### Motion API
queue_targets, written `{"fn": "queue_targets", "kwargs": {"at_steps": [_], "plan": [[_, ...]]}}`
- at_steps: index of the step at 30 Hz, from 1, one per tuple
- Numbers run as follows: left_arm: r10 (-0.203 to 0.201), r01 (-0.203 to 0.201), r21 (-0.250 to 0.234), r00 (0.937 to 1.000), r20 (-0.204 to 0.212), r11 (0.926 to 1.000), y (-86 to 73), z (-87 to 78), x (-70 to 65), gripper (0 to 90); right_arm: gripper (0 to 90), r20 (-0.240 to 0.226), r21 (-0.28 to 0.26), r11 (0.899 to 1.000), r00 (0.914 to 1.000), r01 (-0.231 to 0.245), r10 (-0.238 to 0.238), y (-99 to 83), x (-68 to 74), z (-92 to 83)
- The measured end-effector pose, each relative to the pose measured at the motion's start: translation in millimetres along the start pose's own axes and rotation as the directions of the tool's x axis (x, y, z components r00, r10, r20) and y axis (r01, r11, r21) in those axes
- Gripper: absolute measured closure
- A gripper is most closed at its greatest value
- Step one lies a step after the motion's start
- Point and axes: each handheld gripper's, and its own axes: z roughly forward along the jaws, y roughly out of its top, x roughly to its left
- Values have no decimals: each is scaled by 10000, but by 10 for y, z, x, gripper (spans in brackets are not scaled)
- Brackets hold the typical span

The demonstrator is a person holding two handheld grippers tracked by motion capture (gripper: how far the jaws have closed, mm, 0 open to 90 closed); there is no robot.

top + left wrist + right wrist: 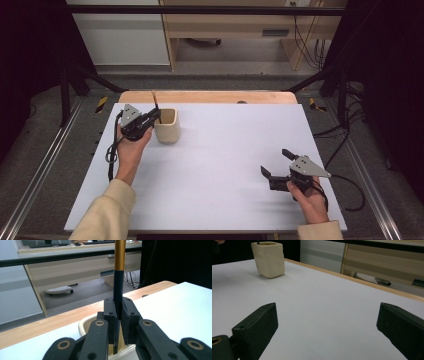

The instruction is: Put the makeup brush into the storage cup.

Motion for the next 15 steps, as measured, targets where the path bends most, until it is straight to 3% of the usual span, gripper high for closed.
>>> {"fn": "queue_targets", "kwargs": {"at_steps": [15], "plan": [[-13, 13, 106, 10000, -34, 9999, -76, -16, -36, 829, 43, -53, 55, 10000, 10000, -57, 57, -3, 6, 6]]}}
